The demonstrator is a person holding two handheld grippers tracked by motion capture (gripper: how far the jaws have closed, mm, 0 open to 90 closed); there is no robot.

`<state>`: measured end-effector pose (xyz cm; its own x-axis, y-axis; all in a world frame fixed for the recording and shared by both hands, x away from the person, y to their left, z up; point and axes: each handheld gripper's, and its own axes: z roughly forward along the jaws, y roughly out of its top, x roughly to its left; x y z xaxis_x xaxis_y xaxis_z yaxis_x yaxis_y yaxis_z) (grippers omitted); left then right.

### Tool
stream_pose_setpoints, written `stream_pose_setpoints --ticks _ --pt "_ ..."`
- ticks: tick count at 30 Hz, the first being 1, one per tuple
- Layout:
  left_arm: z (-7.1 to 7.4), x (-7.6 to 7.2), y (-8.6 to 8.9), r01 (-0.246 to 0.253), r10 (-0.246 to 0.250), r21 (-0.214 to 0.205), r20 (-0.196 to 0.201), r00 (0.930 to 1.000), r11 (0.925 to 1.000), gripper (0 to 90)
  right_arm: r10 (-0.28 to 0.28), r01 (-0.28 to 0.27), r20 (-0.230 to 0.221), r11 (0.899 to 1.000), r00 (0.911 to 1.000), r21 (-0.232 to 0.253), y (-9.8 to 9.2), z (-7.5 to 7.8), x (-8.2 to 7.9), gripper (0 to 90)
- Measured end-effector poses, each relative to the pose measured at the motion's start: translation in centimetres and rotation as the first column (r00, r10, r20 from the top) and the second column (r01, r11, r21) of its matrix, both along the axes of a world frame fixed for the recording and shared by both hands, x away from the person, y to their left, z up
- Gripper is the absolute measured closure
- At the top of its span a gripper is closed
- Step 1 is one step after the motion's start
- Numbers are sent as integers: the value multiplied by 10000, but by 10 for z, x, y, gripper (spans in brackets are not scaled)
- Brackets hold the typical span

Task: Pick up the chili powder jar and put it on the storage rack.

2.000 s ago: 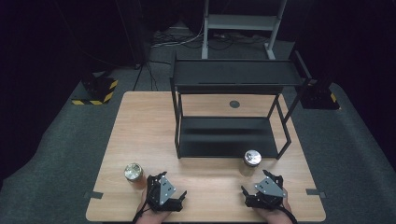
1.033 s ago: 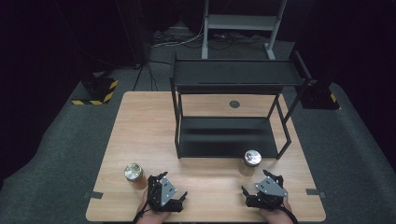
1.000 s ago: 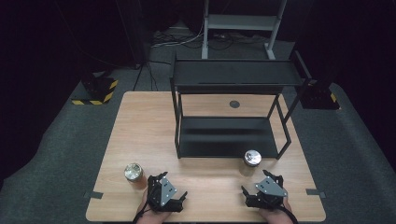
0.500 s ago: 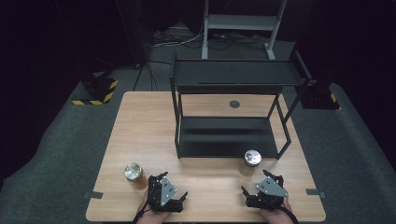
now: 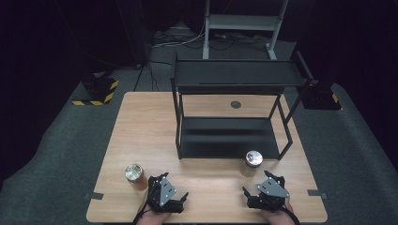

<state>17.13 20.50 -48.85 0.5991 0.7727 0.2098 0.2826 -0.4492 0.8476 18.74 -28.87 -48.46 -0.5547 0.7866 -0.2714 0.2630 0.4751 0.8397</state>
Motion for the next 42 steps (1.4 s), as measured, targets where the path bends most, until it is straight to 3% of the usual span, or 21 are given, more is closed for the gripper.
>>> stream_pose_setpoints --ticks 9,25,34,42 --pt "1 -2 2 107 -107 -309 -17 9999 9995 7 -38 38 -35 10000 10000 48 0 0 0 0" --pt "32 -30 22 706 -556 -1417 1074 9927 9874 4 93 -92 -101 9999 9999 85 -2 1 2 0" --pt "42 -41 40 388 -90 -1721 1707 9853 9843 4 41 -40 -58 9999 10000 103 -2 0 1 0" --pt "44 -46 55 -130 494 -1905 1880 9809 9816 4 46 -44 -120 9999 9999 156 -3 1 2 0"
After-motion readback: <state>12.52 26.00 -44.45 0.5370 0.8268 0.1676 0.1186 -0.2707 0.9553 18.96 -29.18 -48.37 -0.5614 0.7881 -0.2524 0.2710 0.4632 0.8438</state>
